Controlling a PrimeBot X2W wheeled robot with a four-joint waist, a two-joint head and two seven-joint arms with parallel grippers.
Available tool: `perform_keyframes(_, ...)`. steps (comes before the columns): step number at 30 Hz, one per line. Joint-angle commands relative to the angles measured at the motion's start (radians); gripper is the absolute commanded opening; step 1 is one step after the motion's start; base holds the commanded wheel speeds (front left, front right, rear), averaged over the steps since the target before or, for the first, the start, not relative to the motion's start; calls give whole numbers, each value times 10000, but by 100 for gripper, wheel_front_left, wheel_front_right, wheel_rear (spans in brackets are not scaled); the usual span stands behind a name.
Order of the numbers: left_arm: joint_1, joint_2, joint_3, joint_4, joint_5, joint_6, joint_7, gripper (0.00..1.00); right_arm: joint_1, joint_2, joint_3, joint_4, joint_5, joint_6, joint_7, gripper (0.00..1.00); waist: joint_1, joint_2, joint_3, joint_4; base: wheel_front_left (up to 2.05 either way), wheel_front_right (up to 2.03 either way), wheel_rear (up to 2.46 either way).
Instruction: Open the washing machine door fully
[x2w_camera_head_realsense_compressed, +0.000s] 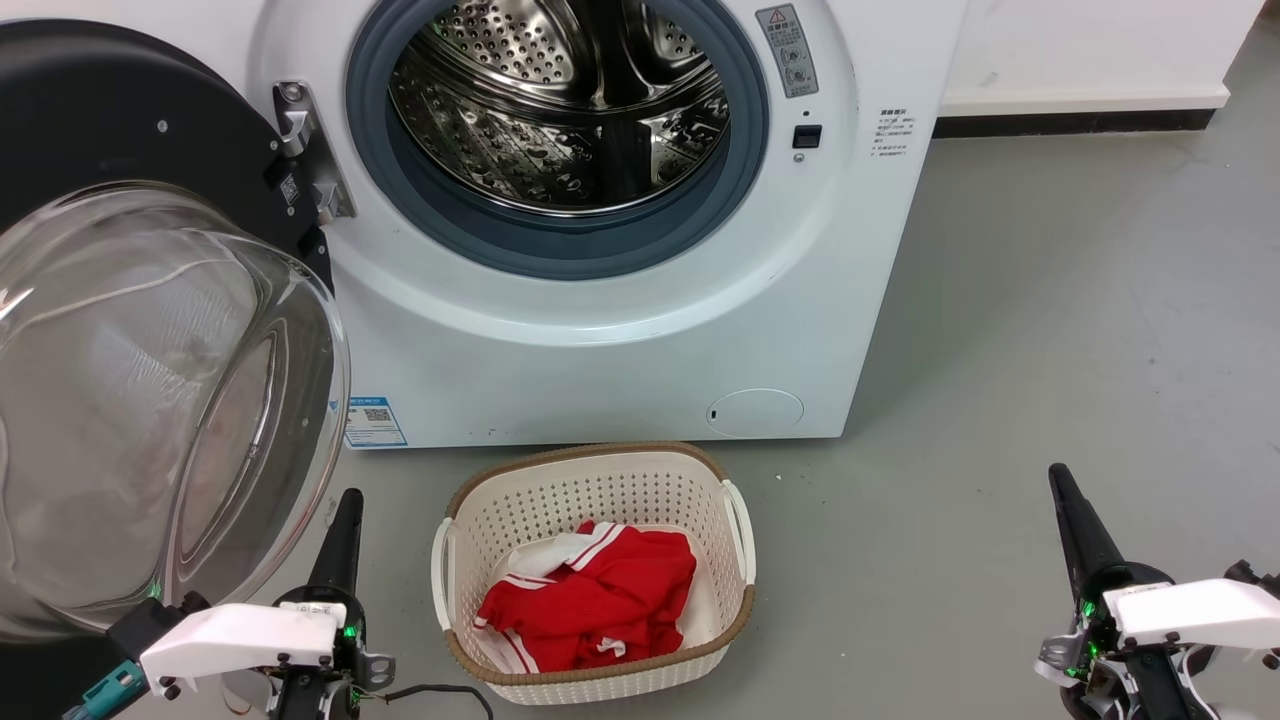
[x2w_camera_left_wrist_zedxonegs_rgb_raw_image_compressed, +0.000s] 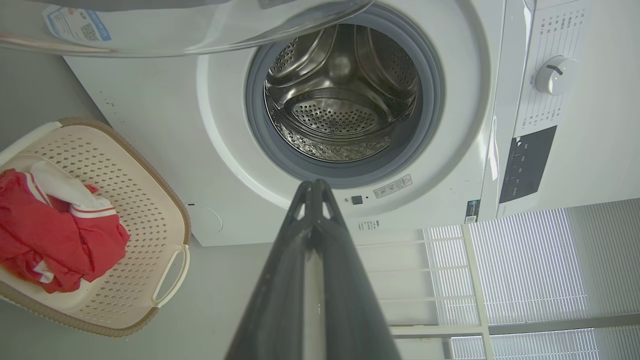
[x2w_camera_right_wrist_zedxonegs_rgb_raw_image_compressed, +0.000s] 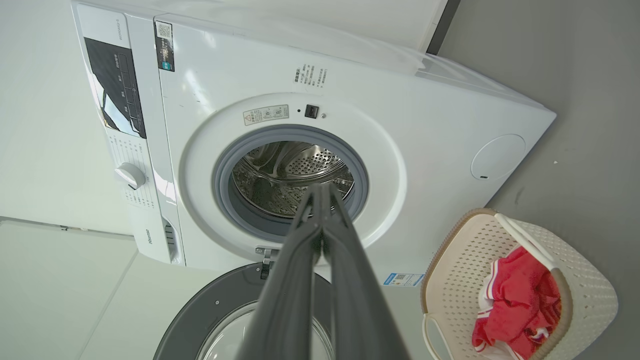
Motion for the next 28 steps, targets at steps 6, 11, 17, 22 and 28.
perform_keyframes(6, -182, -3, 60, 33, -675, -92, 176, 0, -222, -29, -82, 26, 698, -2, 163, 0, 0, 0, -17, 6, 0, 0, 0)
perform_keyframes(11, -221, -8, 90, 57, -1074, -129, 282, 0, -265, -21, -122, 56, 1094, -2, 253, 0, 0, 0, -30, 10, 0, 0, 0)
perform_keyframes(17, -253, -12, 125, 87, -1521, -143, 391, 0, -303, -10, -172, 92, 1529, -3, 355, 0, 0, 0, -44, 15, 0, 0, 0)
perform_keyframes(22, -284, -16, 153, 101, -1878, -180, 476, 0, -305, -2, -215, 109, 1904, -3, 444, 0, 0, 0, -57, 19, 0, 0, 0)
perform_keyframes(28, -276, -19, 178, 128, -2234, -193, 565, 0, -326, 7, -254, 137, 2237, -3, 533, 0, 0, 0, -69, 23, 0, 0, 0)
